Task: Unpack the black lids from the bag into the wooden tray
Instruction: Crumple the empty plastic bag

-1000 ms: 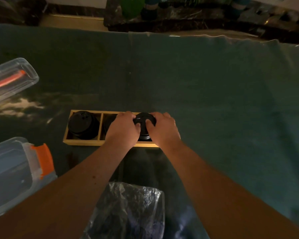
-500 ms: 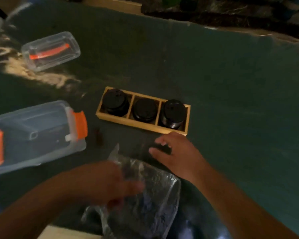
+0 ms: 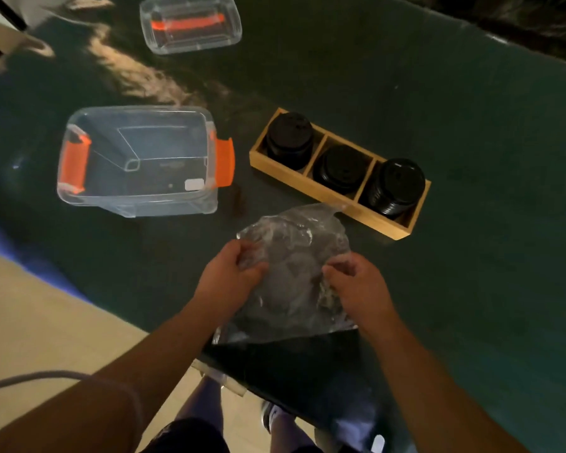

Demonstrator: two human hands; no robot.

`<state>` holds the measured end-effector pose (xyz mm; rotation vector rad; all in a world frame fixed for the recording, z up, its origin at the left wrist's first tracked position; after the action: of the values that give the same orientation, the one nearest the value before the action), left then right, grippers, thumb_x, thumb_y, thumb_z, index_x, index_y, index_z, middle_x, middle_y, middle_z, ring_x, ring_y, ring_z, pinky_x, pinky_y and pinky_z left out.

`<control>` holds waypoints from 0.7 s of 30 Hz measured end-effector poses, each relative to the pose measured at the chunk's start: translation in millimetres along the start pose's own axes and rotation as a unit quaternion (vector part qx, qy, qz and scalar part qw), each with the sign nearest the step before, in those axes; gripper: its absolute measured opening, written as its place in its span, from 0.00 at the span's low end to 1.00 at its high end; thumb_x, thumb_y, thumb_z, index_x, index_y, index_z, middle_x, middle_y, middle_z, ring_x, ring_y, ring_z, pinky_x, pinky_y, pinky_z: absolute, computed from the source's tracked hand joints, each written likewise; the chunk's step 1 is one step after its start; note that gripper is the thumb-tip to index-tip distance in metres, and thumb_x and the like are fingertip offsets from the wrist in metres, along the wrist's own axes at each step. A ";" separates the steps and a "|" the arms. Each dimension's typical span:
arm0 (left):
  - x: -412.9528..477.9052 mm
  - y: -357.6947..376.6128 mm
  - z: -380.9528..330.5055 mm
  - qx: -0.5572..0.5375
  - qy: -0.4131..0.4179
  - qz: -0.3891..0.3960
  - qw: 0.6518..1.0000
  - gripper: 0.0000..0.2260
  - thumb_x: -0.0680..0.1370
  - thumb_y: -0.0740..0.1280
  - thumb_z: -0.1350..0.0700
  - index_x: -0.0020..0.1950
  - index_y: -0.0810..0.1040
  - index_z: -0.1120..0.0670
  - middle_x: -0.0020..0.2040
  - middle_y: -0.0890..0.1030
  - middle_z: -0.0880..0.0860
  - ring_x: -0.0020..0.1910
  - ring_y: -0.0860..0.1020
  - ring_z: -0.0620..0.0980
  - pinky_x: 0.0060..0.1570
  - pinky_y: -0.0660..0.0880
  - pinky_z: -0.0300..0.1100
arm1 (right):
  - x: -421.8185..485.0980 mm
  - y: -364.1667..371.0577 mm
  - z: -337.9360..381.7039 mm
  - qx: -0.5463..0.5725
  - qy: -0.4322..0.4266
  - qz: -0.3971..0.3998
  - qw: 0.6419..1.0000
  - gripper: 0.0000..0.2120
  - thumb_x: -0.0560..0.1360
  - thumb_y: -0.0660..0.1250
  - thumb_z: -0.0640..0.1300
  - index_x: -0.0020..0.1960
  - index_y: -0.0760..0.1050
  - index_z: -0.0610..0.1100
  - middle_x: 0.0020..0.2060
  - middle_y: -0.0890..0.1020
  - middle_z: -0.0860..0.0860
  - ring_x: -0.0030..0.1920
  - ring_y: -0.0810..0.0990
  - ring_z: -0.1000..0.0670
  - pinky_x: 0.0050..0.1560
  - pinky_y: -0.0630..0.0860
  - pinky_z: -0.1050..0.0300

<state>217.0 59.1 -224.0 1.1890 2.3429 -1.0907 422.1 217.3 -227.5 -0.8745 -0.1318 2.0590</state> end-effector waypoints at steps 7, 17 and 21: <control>-10.6 -37.8 -94.5 -0.240 0.006 0.110 0.965 0.40 0.67 0.86 0.48 0.74 0.71 0.46 0.63 0.86 0.52 0.56 0.87 0.54 0.55 0.86 0.56 | -27.8 -58.6 90.5 0.118 -0.103 -0.032 0.987 0.07 0.78 0.74 0.35 0.48 0.84 0.47 0.44 0.90 0.53 0.43 0.87 0.57 0.41 0.81 0.64; -145.1 -216.6 -468.9 -0.061 0.385 0.079 0.918 0.09 0.72 0.78 0.49 0.50 0.90 0.48 0.49 0.91 0.52 0.51 0.89 0.53 0.59 0.83 0.57 | -186.2 -290.5 405.0 0.104 -0.357 -0.157 0.915 0.12 0.80 0.72 0.35 0.41 0.84 0.48 0.38 0.88 0.49 0.40 0.84 0.52 0.42 0.80 0.57; -228.5 -269.3 -585.1 0.004 0.502 -0.051 0.863 0.09 0.77 0.74 0.43 0.48 0.87 0.47 0.43 0.88 0.53 0.45 0.86 0.54 0.46 0.82 0.49 | -263.2 -371.1 482.4 0.092 -0.424 -0.211 0.876 0.08 0.81 0.72 0.42 0.45 0.85 0.51 0.38 0.86 0.48 0.39 0.82 0.51 0.42 0.82 0.55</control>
<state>188.4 264.0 427.4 1.9952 3.1403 -0.5149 471.3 351.7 419.9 0.2206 -0.5387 1.8507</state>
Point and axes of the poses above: each hand's wrist, its own x-axis towards the middle knuckle, its own y-axis out of the palm, z = x × y, the point moved 5 cm from there along x, towards the middle knuckle
